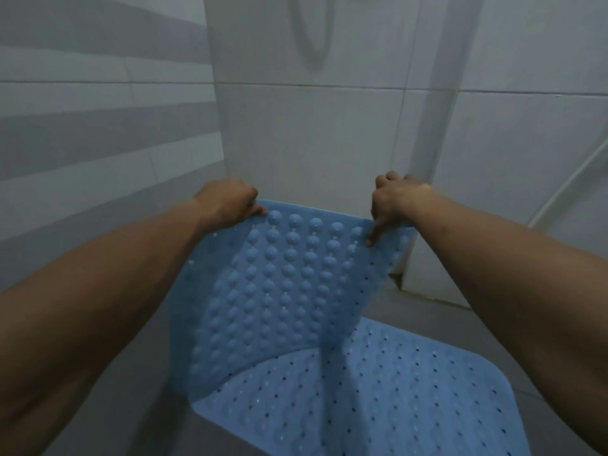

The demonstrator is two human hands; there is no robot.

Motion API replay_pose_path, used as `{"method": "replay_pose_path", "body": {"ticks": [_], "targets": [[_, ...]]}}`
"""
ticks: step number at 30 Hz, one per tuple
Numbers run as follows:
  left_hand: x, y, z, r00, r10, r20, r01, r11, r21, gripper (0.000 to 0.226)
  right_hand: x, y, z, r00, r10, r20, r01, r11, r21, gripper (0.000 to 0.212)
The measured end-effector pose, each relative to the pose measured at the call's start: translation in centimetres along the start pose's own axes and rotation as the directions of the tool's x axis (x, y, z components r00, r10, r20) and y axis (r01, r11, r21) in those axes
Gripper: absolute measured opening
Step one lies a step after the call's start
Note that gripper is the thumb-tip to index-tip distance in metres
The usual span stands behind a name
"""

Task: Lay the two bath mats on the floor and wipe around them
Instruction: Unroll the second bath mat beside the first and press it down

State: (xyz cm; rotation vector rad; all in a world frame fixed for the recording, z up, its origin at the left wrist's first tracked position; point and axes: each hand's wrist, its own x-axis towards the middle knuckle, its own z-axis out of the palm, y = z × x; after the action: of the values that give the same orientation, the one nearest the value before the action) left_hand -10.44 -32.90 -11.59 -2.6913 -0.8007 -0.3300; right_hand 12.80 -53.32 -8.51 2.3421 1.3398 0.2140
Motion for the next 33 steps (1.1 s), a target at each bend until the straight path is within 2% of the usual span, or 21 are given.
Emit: {"method": "replay_pose_path", "body": {"ticks": [2, 4, 6, 9, 11, 13, 16, 17, 19, 20, 22, 24, 28, 33], "targets": [[-0.3, -0.3, 0.3, 1.000, -0.021, 0.014, 0.021, 1.000, -0.013, 0.047, -0.9, 0.3, 1.0, 0.998, -0.059, -0.008, 0.060, 0.998, 0.017, 0.090], [-0.4, -0.4, 0.8, 1.000, -0.020, 0.005, 0.020, 0.999, -0.036, 0.047, -1.9, 0.3, 2.3, 0.990, -0.142, 0.008, 0.141, 0.984, 0.105, 0.087], [-0.6, -0.9, 1.5, 1.000, -0.015, -0.011, 0.014, 0.998, -0.067, 0.044, -2.8, -0.2, 3.5, 0.984, -0.168, 0.053, 0.159, 0.977, 0.141, 0.083], [-1.2, -2.3, 2.3, 1.000, 0.009, -0.018, -0.011, 0.994, -0.113, 0.041, -3.3, -1.1, 3.9, 0.992, -0.097, 0.086, 0.088, 0.991, 0.102, 0.051], [-1.5, -3.4, 2.6, 0.999, 0.036, -0.022, -0.039, 0.993, -0.115, 0.044, -3.3, -1.4, 3.3, 0.998, -0.016, 0.067, 0.011, 0.997, 0.077, 0.042], [-1.9, -4.7, 2.9, 1.000, 0.022, -0.009, -0.023, 0.992, -0.123, 0.047, -3.4, -1.9, 2.0, 0.999, 0.029, 0.028, -0.032, 0.990, 0.135, 0.045], [-1.6, -7.0, 2.0, 1.000, -0.014, 0.006, 0.015, 0.983, -0.183, 0.047, -4.8, -2.8, 0.5, 0.994, 0.101, -0.048, -0.085, 0.960, 0.265, 0.061], [-1.6, -7.8, 1.5, 1.000, -0.026, 0.006, 0.027, 0.974, -0.223, 0.048, -5.4, -2.8, 0.4, 0.991, 0.129, -0.021, -0.117, 0.951, 0.285, 0.067], [-1.5, -9.1, 1.0, 0.999, -0.038, 0.021, 0.042, 0.954, -0.297, 0.052, -7.2, -2.7, 0.8, 0.978, 0.166, 0.128, -0.192, 0.956, 0.223, 0.075], [-1.7, -9.6, 0.8, 0.998, -0.042, 0.040, 0.053, 0.946, -0.321, 0.052, -8.1, -2.3, 1.2, 0.959, 0.192, 0.207, -0.226, 0.962, 0.153, 0.073], [-2.2, -10.2, 1.0, 0.995, -0.048, 0.089, 0.076, 0.930, -0.359, 0.055, -10.2, -2.8, 1.3, 0.943, 0.226, 0.245, -0.243, 0.969, 0.040, 0.060], [-2.8, -10.2, 1.5, 0.992, -0.037, 0.119, 0.079, 0.925, -0.372, 0.057, -12.0, -3.8, 0.7, 0.948, 0.241, 0.208, -0.251, 0.968, 0.026, 0.057], [-3.0, -10.2, 2.4, 0.986, -0.018, 0.167, 0.078, 0.929, -0.361, 0.054, -14.8, -4.4, 0.3, 0.956, 0.264, 0.126, -0.287, 0.928, 0.238, 0.044], [-2.6, -8.3, 1.0, 0.956, 0.046, 0.290, 0.043, 0.955, -0.294, 0.057, -18.3, -4.7, -0.3, 0.949, 0.314, -0.020, -0.305, 0.935, 0.181, 0.046]]}}
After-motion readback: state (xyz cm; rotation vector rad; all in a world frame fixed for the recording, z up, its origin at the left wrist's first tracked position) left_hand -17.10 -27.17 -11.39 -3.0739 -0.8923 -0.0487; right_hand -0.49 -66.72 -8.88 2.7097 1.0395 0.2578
